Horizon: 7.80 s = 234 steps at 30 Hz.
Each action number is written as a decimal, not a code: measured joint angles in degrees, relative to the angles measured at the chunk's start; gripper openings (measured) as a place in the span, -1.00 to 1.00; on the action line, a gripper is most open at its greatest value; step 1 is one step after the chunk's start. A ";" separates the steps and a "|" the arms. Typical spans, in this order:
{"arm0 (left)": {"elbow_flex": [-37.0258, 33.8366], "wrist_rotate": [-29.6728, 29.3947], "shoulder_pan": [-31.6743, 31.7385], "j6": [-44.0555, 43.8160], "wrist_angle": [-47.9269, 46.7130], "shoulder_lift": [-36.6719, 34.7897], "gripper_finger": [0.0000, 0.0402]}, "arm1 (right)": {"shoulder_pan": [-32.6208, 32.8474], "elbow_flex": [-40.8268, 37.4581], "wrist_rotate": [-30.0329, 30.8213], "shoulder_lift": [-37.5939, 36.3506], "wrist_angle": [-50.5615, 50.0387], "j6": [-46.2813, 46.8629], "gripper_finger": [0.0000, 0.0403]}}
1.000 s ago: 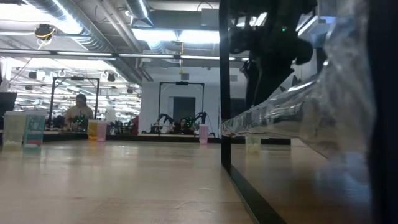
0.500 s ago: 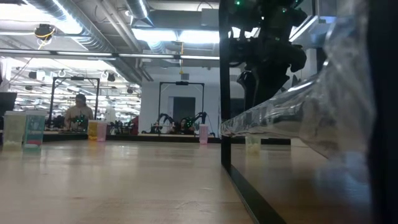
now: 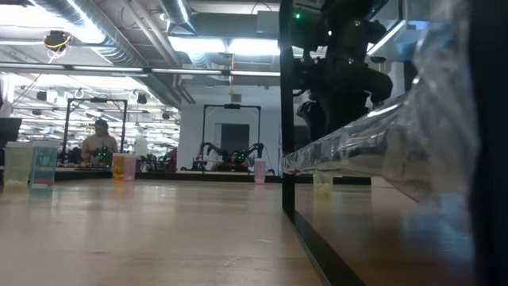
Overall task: Pick and place medicine bottles onto shelf by color
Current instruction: Put the bottom yellow pill bottle on the shelf aligned with the other yellow pill bottle, then put the top green pill bottle on the shelf aligned with the other green pill bottle
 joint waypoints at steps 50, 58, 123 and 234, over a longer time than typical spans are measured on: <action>0.00 0.01 0.00 -3.10 -0.79 0.02 -0.29 | 13.30 0.00 5.25 -17.51 -15.56 22.49 -0.41; 0.00 0.00 -0.05 -4.63 -0.68 1.29 -0.29 | 23.98 0.01 7.18 -23.27 -22.67 39.74 -0.40; 0.00 3.02 -8.50 -0.94 11.17 7.43 -0.29 | 60.89 0.00 15.31 -7.92 -21.03 99.01 -0.39; -9.67 3.78 -13.37 -50.37 -29.56 3.16 -0.29 | 48.55 0.07 31.05 -35.42 12.25 31.57 -0.07</action>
